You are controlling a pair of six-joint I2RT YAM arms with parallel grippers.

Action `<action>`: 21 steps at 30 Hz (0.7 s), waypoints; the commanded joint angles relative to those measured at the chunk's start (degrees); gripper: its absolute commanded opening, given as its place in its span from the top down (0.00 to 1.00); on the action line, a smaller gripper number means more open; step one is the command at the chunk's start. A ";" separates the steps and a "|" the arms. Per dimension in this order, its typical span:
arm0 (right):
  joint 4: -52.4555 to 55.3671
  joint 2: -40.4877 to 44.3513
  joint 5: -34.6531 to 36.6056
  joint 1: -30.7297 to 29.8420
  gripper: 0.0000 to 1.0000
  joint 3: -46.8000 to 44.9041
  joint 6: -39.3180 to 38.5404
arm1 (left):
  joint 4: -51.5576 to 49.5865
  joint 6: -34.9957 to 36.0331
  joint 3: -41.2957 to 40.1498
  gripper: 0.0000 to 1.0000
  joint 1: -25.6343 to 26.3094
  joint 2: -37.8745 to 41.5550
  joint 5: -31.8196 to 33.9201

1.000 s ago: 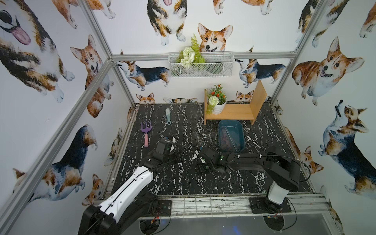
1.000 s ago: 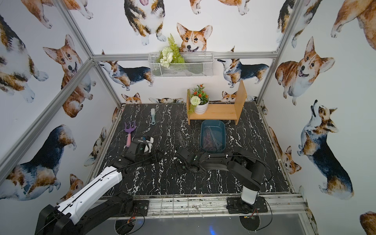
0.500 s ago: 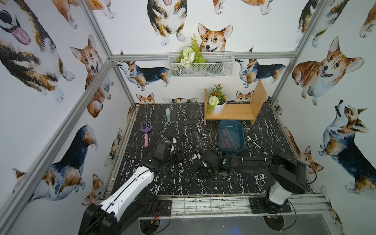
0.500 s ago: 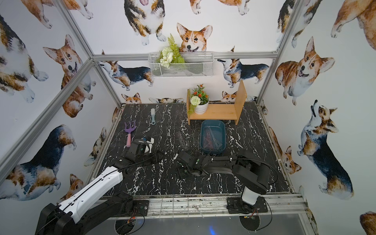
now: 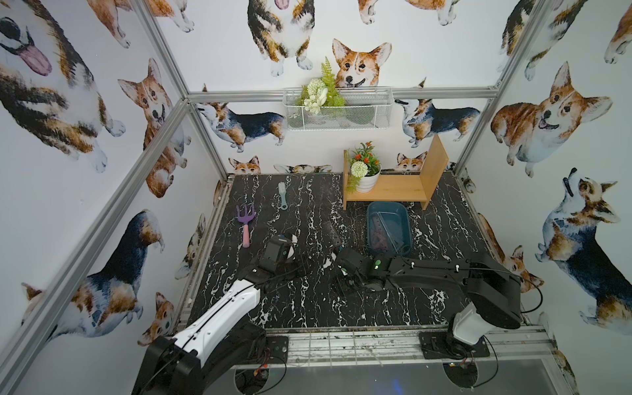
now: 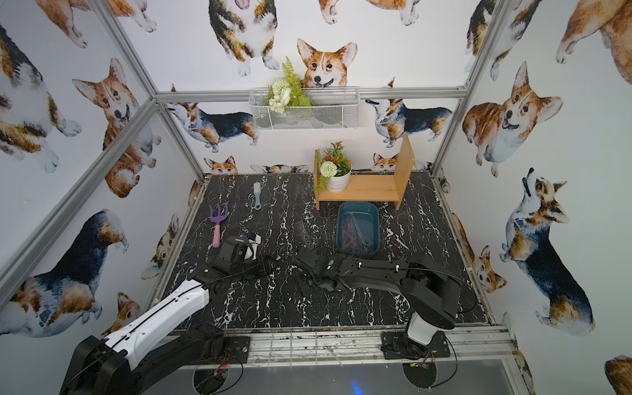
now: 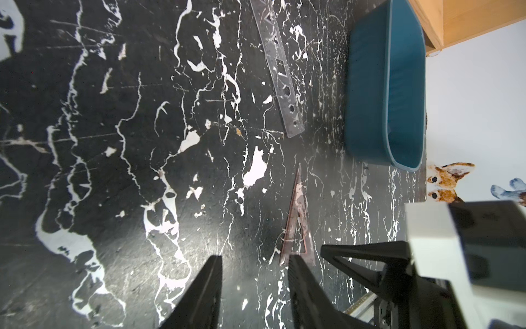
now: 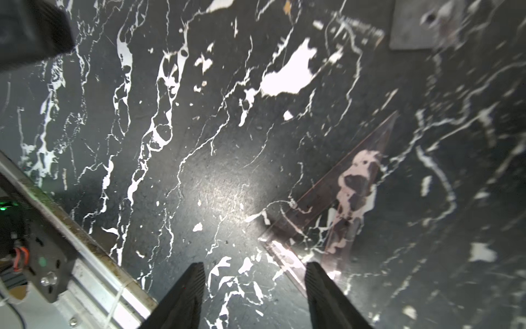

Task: Put the scattered rulers into the storage box
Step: Pick up the ruler from the center of the board.

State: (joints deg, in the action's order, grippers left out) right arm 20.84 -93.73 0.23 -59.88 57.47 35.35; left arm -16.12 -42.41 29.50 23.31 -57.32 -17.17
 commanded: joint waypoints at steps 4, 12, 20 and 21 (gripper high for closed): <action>5.18 0.83 2.50 2.58 0.51 0.30 -2.82 | 4.35 -2.82 -2.61 0.56 0.27 -0.18 -2.75; 5.26 -0.92 1.27 5.32 0.56 0.46 -4.23 | 6.93 -4.07 -3.39 0.56 2.21 -3.06 -3.75; 6.32 -5.03 0.95 5.30 0.58 1.90 -4.72 | 8.29 -5.22 -3.83 0.56 3.32 -3.53 -3.40; 6.45 -5.21 1.15 5.30 0.59 1.99 -4.76 | 8.21 -5.30 -3.83 0.56 3.39 -3.41 -3.33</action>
State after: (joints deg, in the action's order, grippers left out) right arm 25.91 -98.43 1.26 -54.63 58.85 31.16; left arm -9.19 -47.09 25.78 26.61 -60.80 -20.58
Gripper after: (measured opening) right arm 0.415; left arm 0.441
